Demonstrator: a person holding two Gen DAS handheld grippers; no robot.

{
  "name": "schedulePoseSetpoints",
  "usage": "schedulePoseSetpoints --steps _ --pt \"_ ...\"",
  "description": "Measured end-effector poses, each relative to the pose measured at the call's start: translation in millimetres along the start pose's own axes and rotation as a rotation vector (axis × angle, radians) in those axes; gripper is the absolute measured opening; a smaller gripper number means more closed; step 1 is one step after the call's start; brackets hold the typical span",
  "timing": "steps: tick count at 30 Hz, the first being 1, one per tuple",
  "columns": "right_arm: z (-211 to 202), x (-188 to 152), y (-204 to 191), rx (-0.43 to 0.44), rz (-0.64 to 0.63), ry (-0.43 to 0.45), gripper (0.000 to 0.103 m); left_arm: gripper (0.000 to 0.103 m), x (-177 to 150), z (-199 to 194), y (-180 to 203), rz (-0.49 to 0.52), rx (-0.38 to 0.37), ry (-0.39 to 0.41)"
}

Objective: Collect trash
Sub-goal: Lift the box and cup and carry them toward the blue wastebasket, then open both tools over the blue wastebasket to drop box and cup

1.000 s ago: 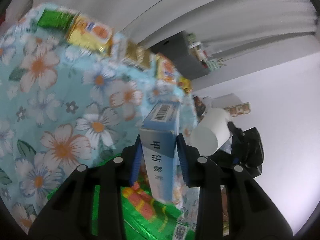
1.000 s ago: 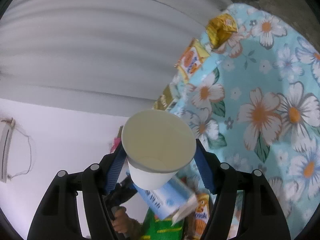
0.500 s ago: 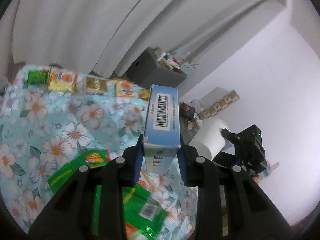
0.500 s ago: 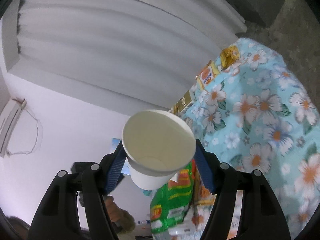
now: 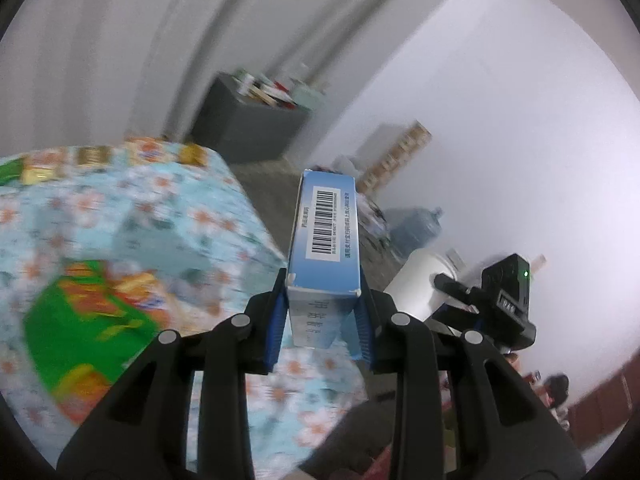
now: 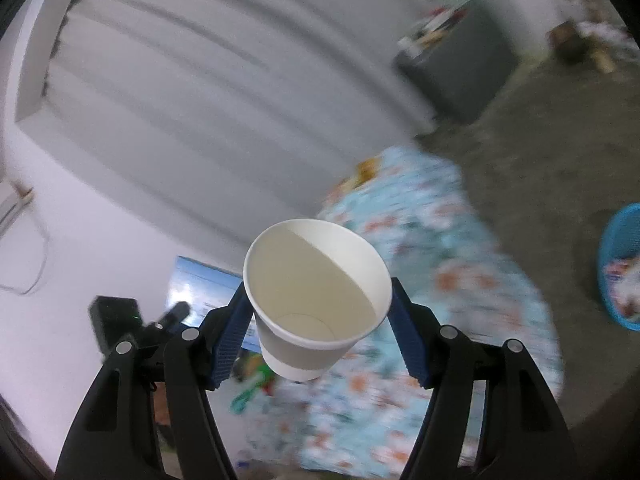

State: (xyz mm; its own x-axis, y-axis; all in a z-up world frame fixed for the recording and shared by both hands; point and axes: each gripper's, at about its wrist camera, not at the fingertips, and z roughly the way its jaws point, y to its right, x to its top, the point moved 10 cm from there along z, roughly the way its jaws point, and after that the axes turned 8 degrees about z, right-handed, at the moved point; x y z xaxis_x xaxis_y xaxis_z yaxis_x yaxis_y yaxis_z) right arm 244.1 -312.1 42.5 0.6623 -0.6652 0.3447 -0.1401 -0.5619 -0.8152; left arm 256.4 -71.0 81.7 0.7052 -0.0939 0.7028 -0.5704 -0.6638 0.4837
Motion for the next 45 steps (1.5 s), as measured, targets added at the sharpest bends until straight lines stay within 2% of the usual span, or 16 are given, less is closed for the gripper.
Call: schedulePoseSetpoints --steps 4,8,10,12,18,20,21,22,23,27,29,32,35,39,42,45 --pt "-54.5 10.5 60.3 -0.139 0.033 0.12 0.065 0.028 -5.1 61.0 51.9 0.07 -0.045 -0.081" --pt "-86.4 17.0 127.4 -0.308 0.084 0.199 0.065 0.029 -21.7 140.5 100.0 0.152 -0.074 -0.185" --pt "-94.8 20.7 165.9 -0.36 0.145 0.219 0.066 0.029 -32.3 188.2 124.9 0.232 -0.064 -0.233" --pt "-98.1 25.2 196.8 -0.398 0.2 0.231 0.066 0.029 -43.0 229.6 141.3 0.259 -0.073 -0.278" --pt "-100.4 58.9 285.9 -0.503 0.326 0.296 0.067 0.03 -70.5 350.0 175.5 0.27 -0.114 -0.396" --pt "-93.8 70.4 319.5 -0.532 0.369 0.291 0.072 0.038 -79.2 388.4 178.3 0.211 -0.137 -0.454" --pt "-84.4 73.8 347.0 -0.559 0.416 0.269 0.076 0.058 -88.8 413.7 173.9 0.152 -0.144 -0.508" --pt "-79.2 73.2 367.5 -0.581 0.461 0.254 0.079 0.065 -93.4 429.7 166.7 0.12 -0.114 -0.526" --pt "-73.6 71.3 387.3 -0.599 0.508 0.238 0.079 0.065 -98.7 443.9 153.6 0.097 -0.046 -0.518" --pt "-63.0 49.2 450.8 -0.658 0.649 0.213 0.079 0.065 -121.3 450.0 135.3 0.078 -0.014 -0.544" --pt "-63.9 38.1 457.9 -0.638 0.672 0.224 0.079 0.065 -122.5 439.6 131.4 0.098 -0.031 -0.543" --pt "-71.1 22.8 460.2 -0.617 0.677 0.242 0.079 0.068 -103.9 420.4 123.5 0.127 -0.023 -0.482" --pt "-81.2 25.4 449.8 -0.594 0.653 0.275 0.079 0.068 -83.8 397.5 126.1 0.107 -0.048 -0.439" --pt "-94.5 24.8 417.2 -0.568 0.56 0.301 0.079 0.068 -56.3 344.7 131.6 0.123 -0.074 -0.363" --pt "-88.1 20.5 387.6 -0.556 0.451 0.274 0.079 0.072 -41.6 296.0 128.7 0.163 -0.075 -0.307" --pt "-59.4 3.3 371.1 -0.531 0.393 0.196 0.079 0.076 -39.2 247.8 118.6 0.236 -0.023 -0.258"
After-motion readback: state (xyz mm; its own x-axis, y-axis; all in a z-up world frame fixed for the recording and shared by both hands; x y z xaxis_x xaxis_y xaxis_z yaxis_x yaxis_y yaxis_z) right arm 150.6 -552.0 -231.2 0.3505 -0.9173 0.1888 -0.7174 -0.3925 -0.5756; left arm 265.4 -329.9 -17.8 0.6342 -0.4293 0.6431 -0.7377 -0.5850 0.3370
